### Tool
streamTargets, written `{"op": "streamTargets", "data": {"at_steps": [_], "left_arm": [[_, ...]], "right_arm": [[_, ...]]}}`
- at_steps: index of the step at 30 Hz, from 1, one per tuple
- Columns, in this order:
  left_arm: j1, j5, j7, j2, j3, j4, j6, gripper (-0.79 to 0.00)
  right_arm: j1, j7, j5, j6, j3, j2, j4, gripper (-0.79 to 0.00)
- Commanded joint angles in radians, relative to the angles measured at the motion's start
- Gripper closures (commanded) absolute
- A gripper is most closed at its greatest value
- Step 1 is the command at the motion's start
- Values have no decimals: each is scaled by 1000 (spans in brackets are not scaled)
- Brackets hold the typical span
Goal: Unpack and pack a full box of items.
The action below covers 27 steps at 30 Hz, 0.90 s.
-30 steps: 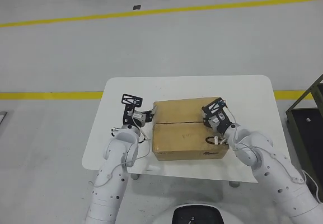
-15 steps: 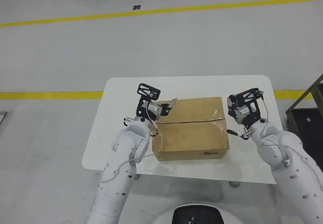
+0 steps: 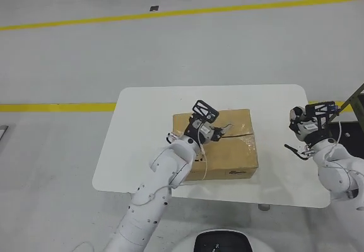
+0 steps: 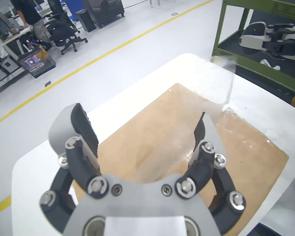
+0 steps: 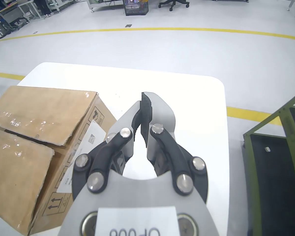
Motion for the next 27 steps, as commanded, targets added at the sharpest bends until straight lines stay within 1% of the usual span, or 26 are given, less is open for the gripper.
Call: {"op": "streamTargets", "data": {"at_steps": [1,4,7,10,11,12,13,14,15,18,19,21,23,26,27], "left_arm": [[-9,-3,2,-7,29,4,-6,-785],[-23,16,7,-17,69,8,-15,-785],[-31,21,11,-24,89,10,-14,-785],[-30,15,4,-26,81,1,-6,-785],[-27,12,-1,-26,73,-4,-1,-785],[-24,8,-8,-24,61,-15,4,-785],[-19,8,-14,-22,49,-28,5,-785],[-13,10,-19,-20,33,-43,4,-785],[-6,10,-29,-16,14,-57,8,-785],[22,15,-73,-4,-46,-110,3,-785],[32,48,-87,2,-70,-129,11,-785],[63,144,-94,15,-104,-169,19,-785],[105,166,-113,25,-151,-203,34,-785],[156,203,-159,36,-210,-254,53,-785],[172,211,-176,39,-230,-267,65,-785]], "right_arm": [[-13,-2,10,1,15,2,-4,0],[-32,1,26,1,39,4,-6,0],[-45,8,52,-1,58,6,-6,0],[-52,31,86,-13,68,7,-7,-74],[-52,39,106,-20,71,7,-8,-142],[-51,51,137,-35,72,7,-7,-246],[-50,70,168,-51,75,8,-6,-526],[-46,96,217,-69,77,8,-7,-785],[-42,124,281,-93,79,8,-6,-785],[-20,209,384,-147,89,13,-1,-785],[-13,240,431,-169,89,14,1,-785],[5,285,443,-208,93,20,-8,-785],[10,299,401,-244,88,25,-36,-785],[4,273,134,-279,49,34,-113,-785],[-1,254,83,-289,22,34,-129,-785]]}}
